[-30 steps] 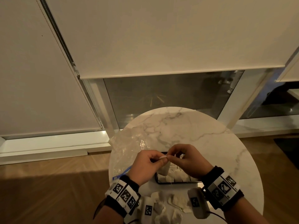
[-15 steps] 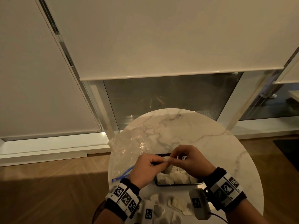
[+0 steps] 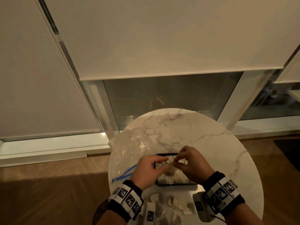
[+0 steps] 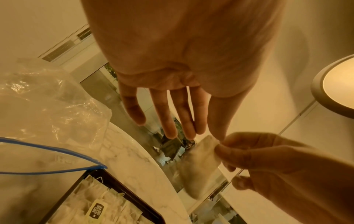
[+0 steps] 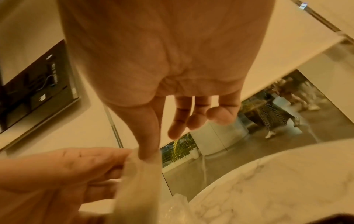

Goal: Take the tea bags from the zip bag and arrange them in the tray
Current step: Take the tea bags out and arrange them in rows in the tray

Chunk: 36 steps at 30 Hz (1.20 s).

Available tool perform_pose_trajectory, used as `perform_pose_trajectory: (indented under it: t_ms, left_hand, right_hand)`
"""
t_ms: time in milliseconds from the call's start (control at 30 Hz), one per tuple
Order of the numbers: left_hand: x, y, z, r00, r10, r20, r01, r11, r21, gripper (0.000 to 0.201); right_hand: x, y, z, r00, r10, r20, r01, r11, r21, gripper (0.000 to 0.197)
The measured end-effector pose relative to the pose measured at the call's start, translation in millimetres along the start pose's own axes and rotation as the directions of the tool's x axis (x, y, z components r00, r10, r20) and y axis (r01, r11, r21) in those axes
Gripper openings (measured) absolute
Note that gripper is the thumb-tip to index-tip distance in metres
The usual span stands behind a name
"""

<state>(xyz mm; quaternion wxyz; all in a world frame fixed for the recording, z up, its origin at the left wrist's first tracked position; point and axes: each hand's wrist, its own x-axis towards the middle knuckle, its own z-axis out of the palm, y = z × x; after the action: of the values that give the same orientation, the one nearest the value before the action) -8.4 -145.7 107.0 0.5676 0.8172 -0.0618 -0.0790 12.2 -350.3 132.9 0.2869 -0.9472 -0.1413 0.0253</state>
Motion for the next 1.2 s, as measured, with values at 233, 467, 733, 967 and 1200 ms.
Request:
perform_pose_trajectory:
  t_ms: [233,467,733,967,1200]
  left_hand:
    - [-2,-3,6,0.999,0.01,0.054,-0.009,1.0,-0.018,0.012]
    - [-3,1,5,0.996,0.065,0.063,-0.062,0.997,-0.049,0.011]
    - [0,-3,5,0.998,0.044,0.034,-0.043,0.999,-0.02,0.018]
    - [2,-13,6,0.999,0.051,0.0,-0.051,0.995,-0.085,0.025]
    - [7,-11,8,0.997,0.077,0.015,-0.075,0.991,-0.109,0.022]
  right_hand:
    - [0,-9,-4,0.999,-0.045,0.023,0.043,0.996,0.079,0.002]
    - [0,-17,-7,0.997,-0.042,-0.066,0.055,0.976,0.21,0.006]
    - [2,-16,-1,0.996,-0.049,-0.069,0.064,0.97,0.234,0.008]
    - [3,-12,0,0.999,-0.038,-0.013,0.04,0.95,0.311,0.005]
    - [8,-3,7,0.999,0.023,-0.049,-0.002,0.92,0.392,0.007]
